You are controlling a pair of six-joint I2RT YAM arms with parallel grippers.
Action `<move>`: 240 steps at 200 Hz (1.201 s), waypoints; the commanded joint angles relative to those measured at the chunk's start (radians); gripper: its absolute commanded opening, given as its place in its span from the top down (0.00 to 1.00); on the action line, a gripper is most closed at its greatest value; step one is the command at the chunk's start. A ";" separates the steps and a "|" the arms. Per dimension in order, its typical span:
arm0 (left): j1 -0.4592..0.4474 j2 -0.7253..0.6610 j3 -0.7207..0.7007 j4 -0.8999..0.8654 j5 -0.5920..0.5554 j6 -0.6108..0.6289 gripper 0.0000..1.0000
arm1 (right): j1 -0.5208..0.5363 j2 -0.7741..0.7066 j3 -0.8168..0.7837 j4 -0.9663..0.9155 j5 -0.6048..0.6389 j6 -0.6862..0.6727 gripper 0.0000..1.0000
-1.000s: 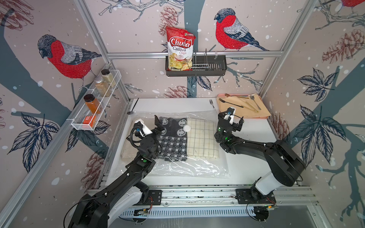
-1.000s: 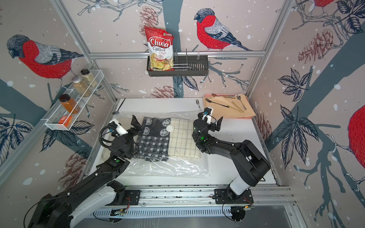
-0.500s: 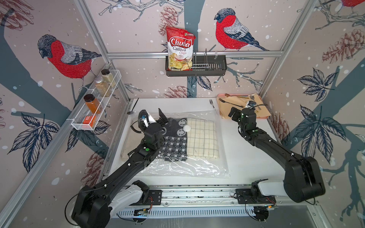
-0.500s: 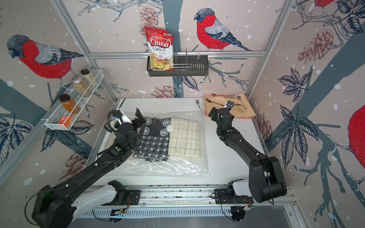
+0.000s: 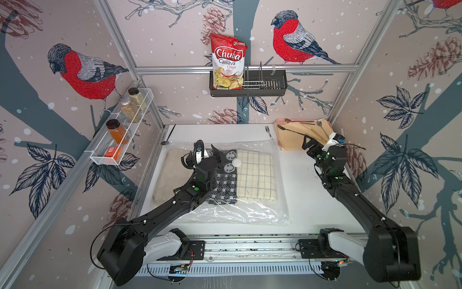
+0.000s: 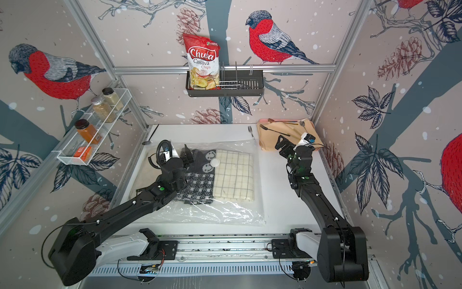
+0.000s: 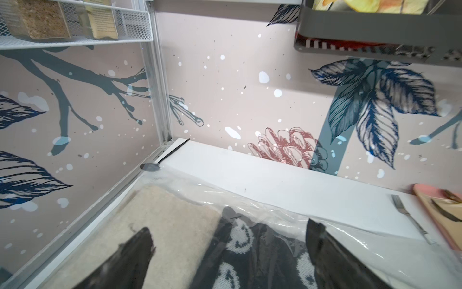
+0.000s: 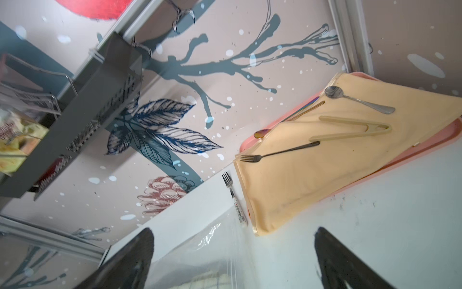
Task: Take the scarf out of the vacuum bag
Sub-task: Open the vacuum bag at the center of the board.
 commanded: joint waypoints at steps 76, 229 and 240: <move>-0.031 0.106 0.160 -0.167 -0.191 -0.075 0.02 | 0.240 0.249 0.372 -0.345 0.285 -0.163 0.01; -0.072 0.217 0.266 -0.167 -0.048 -0.064 0.02 | 0.234 0.245 0.250 -0.286 0.338 -0.150 0.01; -0.072 0.230 0.301 -0.218 -0.037 -0.089 0.02 | 0.173 0.253 0.220 -0.246 0.196 -0.137 0.01</move>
